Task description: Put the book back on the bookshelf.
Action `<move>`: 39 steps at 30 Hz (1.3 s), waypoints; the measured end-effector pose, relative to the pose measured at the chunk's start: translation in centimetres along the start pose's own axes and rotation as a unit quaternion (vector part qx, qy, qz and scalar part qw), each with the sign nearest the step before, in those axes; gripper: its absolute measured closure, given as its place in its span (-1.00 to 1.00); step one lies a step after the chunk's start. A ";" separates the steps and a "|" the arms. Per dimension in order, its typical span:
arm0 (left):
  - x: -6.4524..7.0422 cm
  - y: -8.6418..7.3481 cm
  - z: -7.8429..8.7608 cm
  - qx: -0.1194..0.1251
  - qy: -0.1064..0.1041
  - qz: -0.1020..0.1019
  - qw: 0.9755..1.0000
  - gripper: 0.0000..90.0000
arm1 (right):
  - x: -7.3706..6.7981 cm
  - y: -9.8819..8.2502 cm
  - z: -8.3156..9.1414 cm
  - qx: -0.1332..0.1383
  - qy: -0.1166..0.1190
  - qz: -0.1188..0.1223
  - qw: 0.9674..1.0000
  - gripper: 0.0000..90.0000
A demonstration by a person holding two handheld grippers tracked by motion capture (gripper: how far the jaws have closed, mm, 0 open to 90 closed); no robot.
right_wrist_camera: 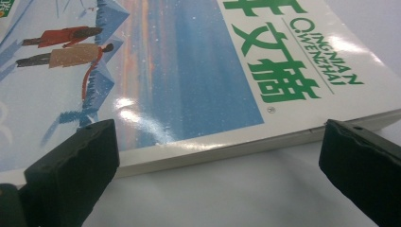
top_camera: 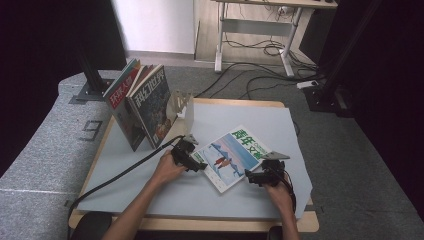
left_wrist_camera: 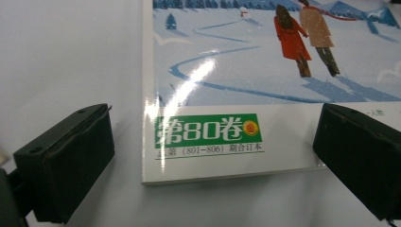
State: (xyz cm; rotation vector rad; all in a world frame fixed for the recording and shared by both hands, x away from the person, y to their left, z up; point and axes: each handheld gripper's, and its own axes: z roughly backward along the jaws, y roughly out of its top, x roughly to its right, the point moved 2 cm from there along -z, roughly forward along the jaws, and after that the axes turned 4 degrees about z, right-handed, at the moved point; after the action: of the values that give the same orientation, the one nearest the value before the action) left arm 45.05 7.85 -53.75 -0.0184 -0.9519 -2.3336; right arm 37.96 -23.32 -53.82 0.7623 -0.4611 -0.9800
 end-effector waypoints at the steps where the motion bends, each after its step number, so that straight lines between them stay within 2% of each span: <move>1: 0.0 0.0 0.0 0.000 0.000 -0.001 1.000 -1.00 | 0.0 0.0 -0.1 0.000 0.001 -0.001 1.000 -1.00; 6: 0.5 0.0 0.0 -0.002 -0.011 -0.003 1.000 -0.92 | 0.0 0.0 -0.3 0.001 0.006 -0.008 1.000 -1.00; 11: 1.0 0.3 -0.2 -0.020 0.000 -0.006 1.000 -1.00 | 0.1 -0.1 -0.4 0.002 0.012 -0.015 1.000 -1.00; 15: 1.2 0.3 -0.2 -0.021 0.007 -0.004 1.000 -1.00 | 0.3 -0.1 -0.4 0.001 0.017 -0.021 1.000 -1.00; 27: 2.3 -0.2 0.0 -0.029 0.007 -0.008 1.000 -1.00 | 0.8 -0.3 -0.4 0.000 0.020 -0.035 0.999 -1.00; 29: 2.5 -0.4 0.1 -0.032 0.007 -0.017 0.999 -1.00 | 0.9 -0.4 -0.4 0.000 0.019 -0.035 0.999 -1.00; 32: 3.4 -0.8 0.0 -0.039 0.021 -0.041 0.998 -1.00 | 1.0 -0.4 -0.3 0.000 0.017 -0.037 0.999 -1.00; 34: 3.6 -0.9 0.0 -0.041 0.025 -0.046 0.998 -1.00 | 1.0 -0.4 -0.3 0.000 0.017 -0.037 0.999 -1.00; 35: 3.6 -0.9 0.0 -0.041 0.024 -0.046 0.998 -1.00 | 1.0 -0.4 -0.3 -0.001 0.017 -0.038 0.999 -1.00; 39: 3.1 -0.3 0.1 -0.033 -0.005 -0.035 0.999 -1.00 | 0.9 -0.3 -0.4 -0.003 0.019 -0.038 0.999 -1.00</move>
State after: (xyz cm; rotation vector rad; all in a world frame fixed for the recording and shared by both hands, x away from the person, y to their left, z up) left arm 42.36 6.48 -53.14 -0.0237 -0.8922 -2.4304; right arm 38.49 -24.10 -54.32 0.7976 -0.3983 -1.0353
